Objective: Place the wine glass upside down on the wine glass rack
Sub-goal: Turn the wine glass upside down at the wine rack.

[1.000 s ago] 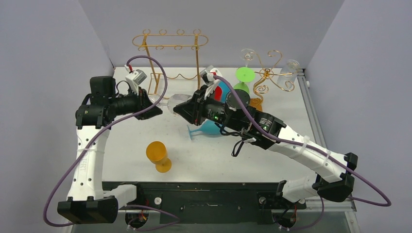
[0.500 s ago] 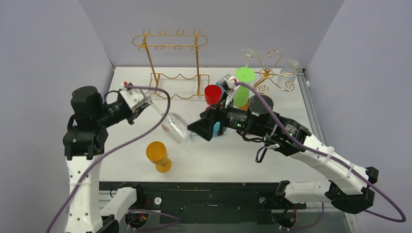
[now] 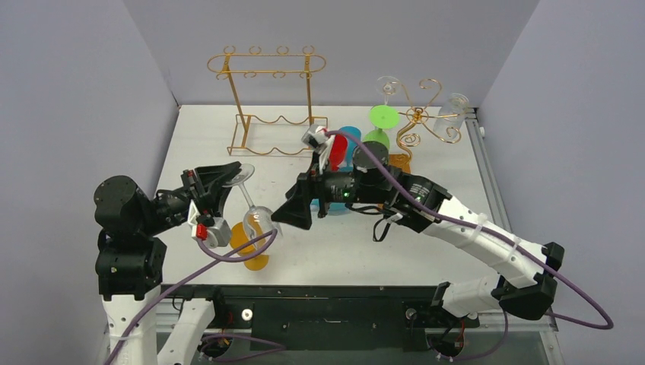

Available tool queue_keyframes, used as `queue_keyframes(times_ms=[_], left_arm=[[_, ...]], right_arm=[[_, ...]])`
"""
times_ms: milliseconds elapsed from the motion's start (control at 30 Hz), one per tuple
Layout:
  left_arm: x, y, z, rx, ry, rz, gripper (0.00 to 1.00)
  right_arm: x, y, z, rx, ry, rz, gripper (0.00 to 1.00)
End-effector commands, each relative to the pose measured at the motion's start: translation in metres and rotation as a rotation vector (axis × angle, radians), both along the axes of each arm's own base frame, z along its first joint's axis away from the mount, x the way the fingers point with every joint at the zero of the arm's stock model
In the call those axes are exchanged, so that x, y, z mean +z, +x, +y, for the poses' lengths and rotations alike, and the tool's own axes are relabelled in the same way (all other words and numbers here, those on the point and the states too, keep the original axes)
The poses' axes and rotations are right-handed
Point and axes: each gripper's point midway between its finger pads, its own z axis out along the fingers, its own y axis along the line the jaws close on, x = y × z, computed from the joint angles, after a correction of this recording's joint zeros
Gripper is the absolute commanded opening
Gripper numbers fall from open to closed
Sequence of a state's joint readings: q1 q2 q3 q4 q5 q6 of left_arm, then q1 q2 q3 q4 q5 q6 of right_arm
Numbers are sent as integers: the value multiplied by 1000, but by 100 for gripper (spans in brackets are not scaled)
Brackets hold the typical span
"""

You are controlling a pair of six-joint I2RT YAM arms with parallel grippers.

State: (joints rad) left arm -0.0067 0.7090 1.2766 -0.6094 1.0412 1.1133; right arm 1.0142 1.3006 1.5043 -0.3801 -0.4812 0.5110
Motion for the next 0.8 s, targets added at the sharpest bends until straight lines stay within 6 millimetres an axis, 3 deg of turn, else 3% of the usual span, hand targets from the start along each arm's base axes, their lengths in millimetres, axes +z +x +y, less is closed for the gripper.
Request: queue_keyframes(times_ms=[0,233,400,600,767], left_arm=[[27,-8,-6,-51,23,-210,0],[39,-8,-5,-42,7,-263,0],[47,-10,-6,-50,-19,-285,0],[47,-11,-6,-50,-19,-294,0],[52,-8,-3,-26,-30,-319,0]], right_arm=[[24,-38,17,152,109,-148,78],[14,-38,24,128,245,-218,79],[-5,-30,44,107,211,-221,79],[4,-26,64,108,268,-229,80],[-4,-25,76,119,254,-222,80]])
